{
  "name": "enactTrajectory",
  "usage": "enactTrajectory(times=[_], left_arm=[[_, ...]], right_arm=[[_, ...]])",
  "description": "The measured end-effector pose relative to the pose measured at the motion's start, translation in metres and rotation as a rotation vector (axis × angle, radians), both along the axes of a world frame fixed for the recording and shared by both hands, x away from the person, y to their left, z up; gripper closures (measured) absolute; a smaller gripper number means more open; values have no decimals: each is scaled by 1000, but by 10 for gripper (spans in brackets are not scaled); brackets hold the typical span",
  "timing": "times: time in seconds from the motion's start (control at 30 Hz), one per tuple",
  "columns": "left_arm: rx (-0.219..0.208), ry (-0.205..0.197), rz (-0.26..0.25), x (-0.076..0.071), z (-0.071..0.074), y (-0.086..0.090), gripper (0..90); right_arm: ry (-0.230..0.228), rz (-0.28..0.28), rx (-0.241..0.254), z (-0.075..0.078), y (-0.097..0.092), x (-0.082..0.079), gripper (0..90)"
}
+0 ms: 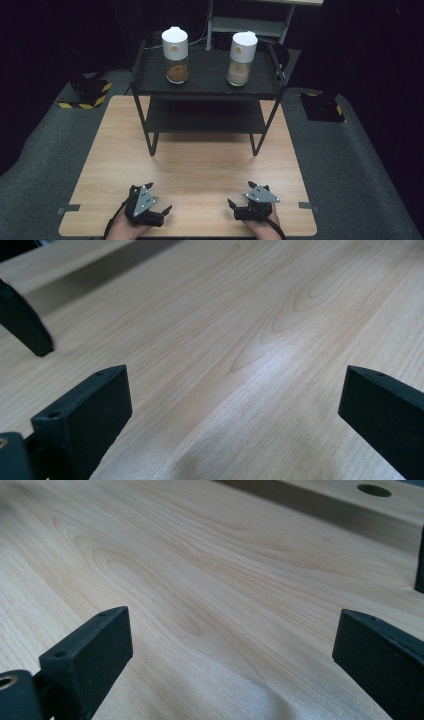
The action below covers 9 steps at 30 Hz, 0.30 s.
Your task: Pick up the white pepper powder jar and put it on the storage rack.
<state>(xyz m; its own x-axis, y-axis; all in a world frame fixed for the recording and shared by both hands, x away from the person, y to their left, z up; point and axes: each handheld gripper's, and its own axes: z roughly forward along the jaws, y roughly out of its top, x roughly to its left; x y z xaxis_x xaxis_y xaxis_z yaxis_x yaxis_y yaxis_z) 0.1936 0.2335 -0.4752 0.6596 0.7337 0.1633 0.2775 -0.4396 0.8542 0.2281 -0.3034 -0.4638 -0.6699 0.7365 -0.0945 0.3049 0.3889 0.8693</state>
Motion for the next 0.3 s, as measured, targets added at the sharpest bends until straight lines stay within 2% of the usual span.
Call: enactTrajectory(times=[0.3], left_arm=[[13,9,2,3,2,-3,11]], right_arm=[[8,7,19,-1,-4,2,22]])
